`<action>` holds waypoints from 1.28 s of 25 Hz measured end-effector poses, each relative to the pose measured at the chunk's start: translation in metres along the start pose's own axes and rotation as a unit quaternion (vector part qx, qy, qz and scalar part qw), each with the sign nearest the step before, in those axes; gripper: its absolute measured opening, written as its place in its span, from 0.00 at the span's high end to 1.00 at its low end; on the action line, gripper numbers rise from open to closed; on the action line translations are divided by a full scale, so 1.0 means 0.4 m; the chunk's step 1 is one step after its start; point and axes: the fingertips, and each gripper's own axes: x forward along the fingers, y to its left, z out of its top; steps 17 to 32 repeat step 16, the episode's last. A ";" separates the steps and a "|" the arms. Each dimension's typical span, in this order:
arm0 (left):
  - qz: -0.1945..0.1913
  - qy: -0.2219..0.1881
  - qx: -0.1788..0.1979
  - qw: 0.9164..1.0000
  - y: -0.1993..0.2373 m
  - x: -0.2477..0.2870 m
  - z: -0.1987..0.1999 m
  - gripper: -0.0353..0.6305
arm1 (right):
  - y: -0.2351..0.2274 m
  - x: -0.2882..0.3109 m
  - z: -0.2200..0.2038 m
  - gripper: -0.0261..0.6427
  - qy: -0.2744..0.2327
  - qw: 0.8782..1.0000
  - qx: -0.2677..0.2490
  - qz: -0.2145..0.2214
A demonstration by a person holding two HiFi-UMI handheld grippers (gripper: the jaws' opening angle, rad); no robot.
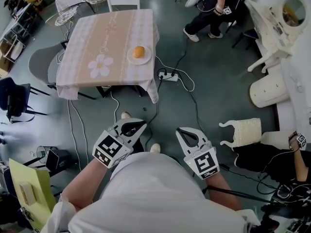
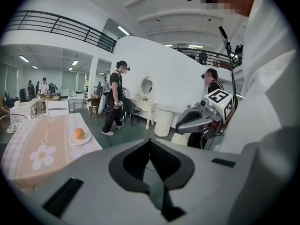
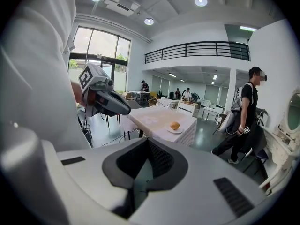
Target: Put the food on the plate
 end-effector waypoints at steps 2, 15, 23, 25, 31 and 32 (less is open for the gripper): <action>0.000 0.000 -0.001 1.000 0.011 0.007 -0.001 0.93 | -0.005 0.007 -0.001 0.94 0.001 1.000 0.001 0.000; 0.006 -0.007 -0.014 1.000 0.166 0.079 0.018 0.92 | -0.082 0.082 -0.019 0.94 0.020 0.999 0.022 -0.014; 0.010 -0.006 -0.016 1.000 0.185 0.085 0.017 0.89 | -0.088 0.090 -0.021 0.94 0.022 0.999 0.025 -0.015; 0.010 -0.006 -0.016 1.000 0.185 0.085 0.017 0.89 | -0.088 0.090 -0.021 0.94 0.022 0.999 0.025 -0.015; 0.010 -0.006 -0.016 1.000 0.185 0.085 0.017 0.89 | -0.088 0.090 -0.021 0.94 0.022 0.999 0.025 -0.015; 0.010 -0.006 -0.016 1.000 0.185 0.085 0.017 0.89 | -0.088 0.090 -0.021 0.94 0.022 0.999 0.025 -0.015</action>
